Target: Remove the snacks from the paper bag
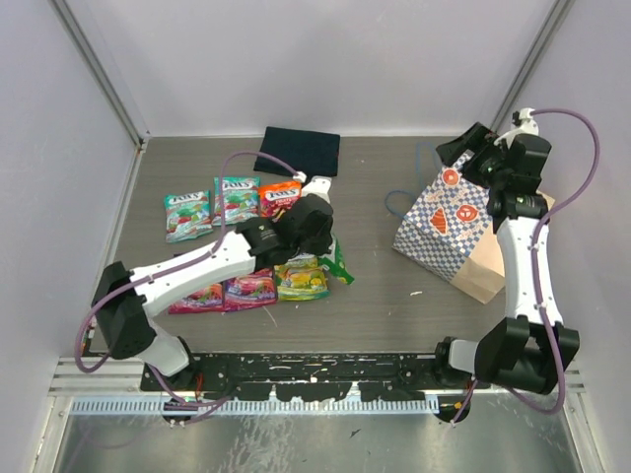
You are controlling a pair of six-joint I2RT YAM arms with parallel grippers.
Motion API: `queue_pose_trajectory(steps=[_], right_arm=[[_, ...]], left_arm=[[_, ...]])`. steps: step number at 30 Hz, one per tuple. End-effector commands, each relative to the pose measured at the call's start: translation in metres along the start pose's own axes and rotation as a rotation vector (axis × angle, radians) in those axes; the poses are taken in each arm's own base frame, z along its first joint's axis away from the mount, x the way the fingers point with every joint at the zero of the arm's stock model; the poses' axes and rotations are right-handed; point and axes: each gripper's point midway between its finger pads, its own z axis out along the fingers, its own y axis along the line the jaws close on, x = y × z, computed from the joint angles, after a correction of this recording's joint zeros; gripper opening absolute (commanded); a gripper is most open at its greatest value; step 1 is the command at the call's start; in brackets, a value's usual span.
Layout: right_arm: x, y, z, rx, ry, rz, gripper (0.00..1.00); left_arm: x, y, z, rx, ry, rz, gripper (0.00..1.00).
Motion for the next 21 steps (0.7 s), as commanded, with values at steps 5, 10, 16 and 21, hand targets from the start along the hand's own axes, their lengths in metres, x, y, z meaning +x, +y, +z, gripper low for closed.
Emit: queue_pose_trajectory(steps=[5, 10, 16, 21], right_arm=[[0.009, 0.052, -0.057, -0.053, -0.035, -0.259, 1.0], [0.052, 0.136, -0.103, -0.545, -0.059, -0.4, 0.99], [0.139, 0.201, -0.136, -0.947, 0.126, -0.636, 0.92], [0.164, 0.224, -0.137, -1.066, 0.217, -0.674, 0.85]], left_arm=[[-0.086, 0.009, -0.05, 0.13, -0.064, -0.303, 0.0], [-0.11, 0.014, -0.048, 0.354, 0.061, -0.486, 0.0], [-0.122, 0.006, -0.051, 0.482, 0.111, -0.56, 0.0], [-0.122, -0.006, -0.056, 0.555, 0.149, -0.574, 0.0]])
